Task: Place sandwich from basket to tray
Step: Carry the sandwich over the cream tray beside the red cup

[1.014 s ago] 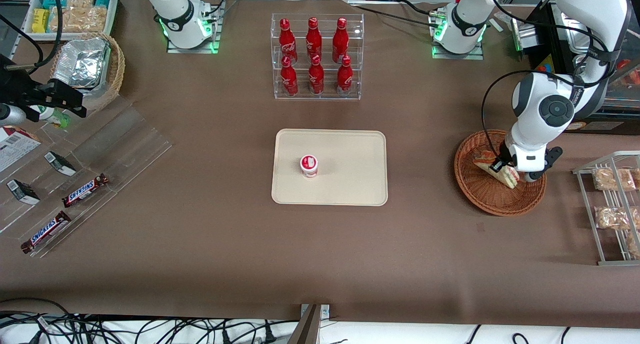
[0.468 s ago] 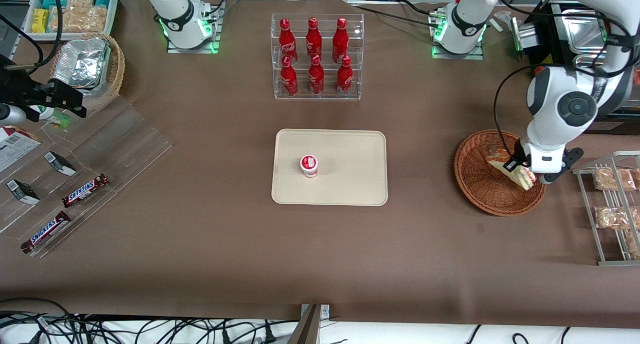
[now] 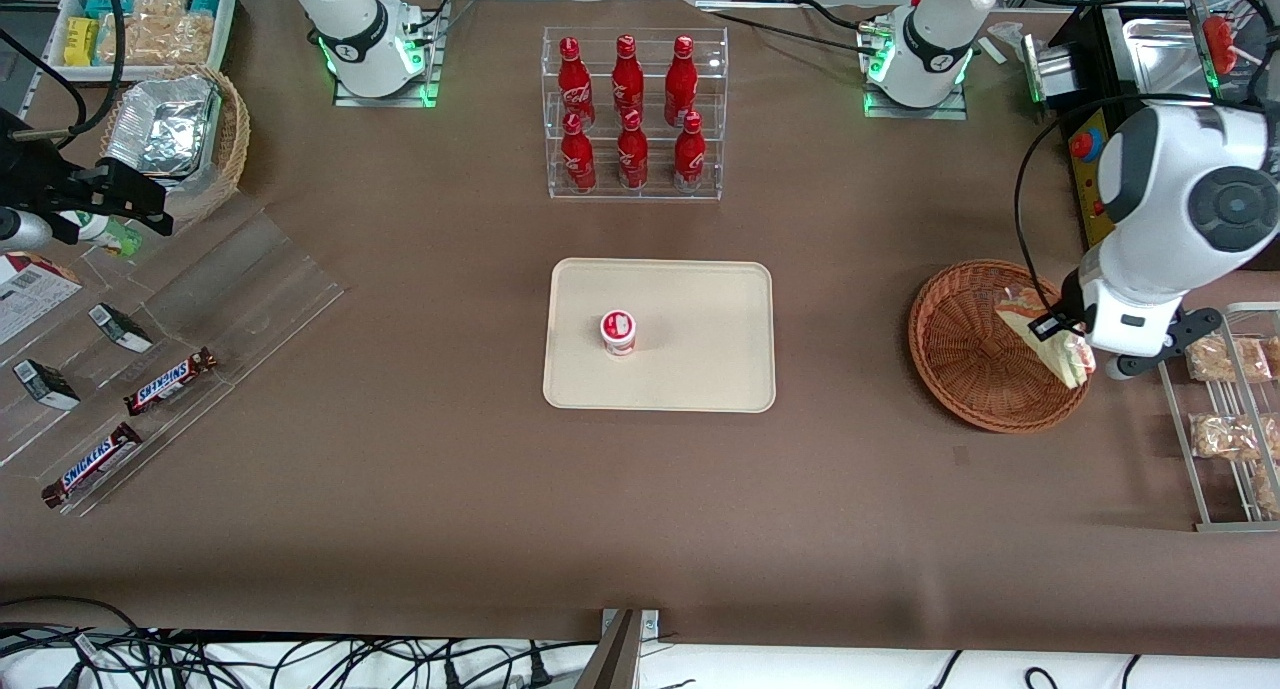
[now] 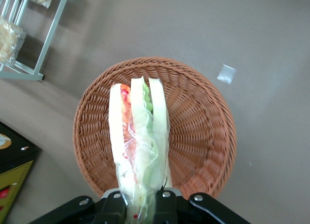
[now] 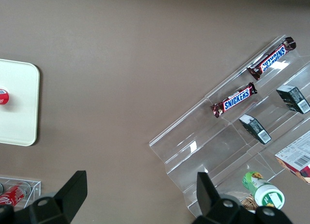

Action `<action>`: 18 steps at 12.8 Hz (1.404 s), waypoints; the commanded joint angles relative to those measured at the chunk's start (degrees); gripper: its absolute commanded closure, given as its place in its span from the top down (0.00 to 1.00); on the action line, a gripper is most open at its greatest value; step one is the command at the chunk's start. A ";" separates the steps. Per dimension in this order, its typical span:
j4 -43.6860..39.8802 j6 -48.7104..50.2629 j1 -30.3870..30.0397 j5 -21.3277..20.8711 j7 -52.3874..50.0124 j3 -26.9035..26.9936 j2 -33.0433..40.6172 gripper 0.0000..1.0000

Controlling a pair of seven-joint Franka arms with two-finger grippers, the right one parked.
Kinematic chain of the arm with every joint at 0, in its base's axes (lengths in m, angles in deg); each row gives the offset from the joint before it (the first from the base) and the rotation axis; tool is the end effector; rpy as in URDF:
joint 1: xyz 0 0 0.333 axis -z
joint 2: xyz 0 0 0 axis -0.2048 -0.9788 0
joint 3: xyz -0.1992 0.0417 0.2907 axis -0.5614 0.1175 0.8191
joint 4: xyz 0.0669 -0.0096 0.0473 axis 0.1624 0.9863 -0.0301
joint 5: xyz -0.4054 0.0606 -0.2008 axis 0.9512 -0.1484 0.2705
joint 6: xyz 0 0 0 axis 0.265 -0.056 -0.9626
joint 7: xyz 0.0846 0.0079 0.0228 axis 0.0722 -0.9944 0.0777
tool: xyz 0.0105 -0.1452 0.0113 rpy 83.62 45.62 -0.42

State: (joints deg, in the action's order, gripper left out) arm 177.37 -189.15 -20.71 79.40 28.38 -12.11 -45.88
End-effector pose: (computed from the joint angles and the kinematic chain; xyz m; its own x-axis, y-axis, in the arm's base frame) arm 0.6607 0.0178 0.3814 0.8804 0.4743 -0.0046 0.4687 -0.8715 -0.1443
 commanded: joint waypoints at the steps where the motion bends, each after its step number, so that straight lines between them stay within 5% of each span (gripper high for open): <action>1: -7.83 8.61 -0.08 4.70 8.83 -0.13 -0.46 0.14; 5: -11.18 10.56 1.68 5.86 11.06 -2.75 -0.46 0.14; 13: -12.42 9.95 3.17 5.68 10.00 -17.96 -3.09 0.16; 18: -13.03 6.09 11.34 5.16 6.07 -18.23 -6.17 0.20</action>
State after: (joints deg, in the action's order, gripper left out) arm 166.65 -182.10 -11.75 84.49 36.77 -30.45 -49.76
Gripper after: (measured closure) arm 0.797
